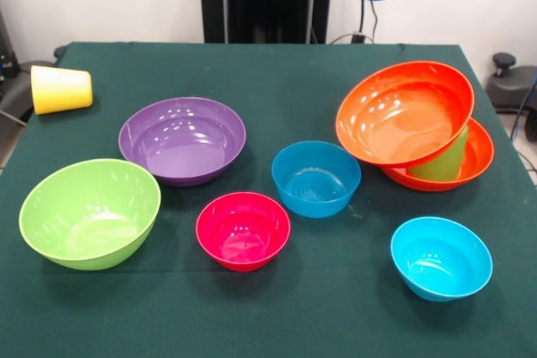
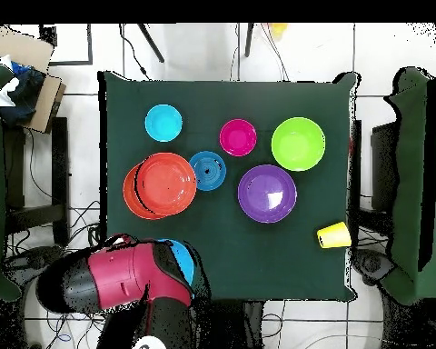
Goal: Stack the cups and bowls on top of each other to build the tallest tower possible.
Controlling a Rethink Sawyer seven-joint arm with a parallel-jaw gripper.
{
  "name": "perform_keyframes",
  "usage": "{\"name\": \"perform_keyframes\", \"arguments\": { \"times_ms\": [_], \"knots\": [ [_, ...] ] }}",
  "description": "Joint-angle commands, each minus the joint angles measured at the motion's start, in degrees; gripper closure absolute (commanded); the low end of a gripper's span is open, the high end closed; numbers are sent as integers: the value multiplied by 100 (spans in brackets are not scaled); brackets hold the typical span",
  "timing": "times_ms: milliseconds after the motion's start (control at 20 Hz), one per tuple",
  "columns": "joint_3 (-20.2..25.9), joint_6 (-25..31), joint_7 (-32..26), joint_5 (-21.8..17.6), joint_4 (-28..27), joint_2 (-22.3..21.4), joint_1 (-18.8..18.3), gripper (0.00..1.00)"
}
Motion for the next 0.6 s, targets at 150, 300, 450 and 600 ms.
{"name": "perform_keyframes", "arguments": {
  "times_ms": [150,300,450,600],
  "knots": [
    [20,493,717,181,-570,441,129,100],
    [-24,417,756,210,-679,586,186,100],
    [-70,382,773,194,-802,726,239,100],
    [-116,248,718,142,-910,889,213,100]
  ]
}}
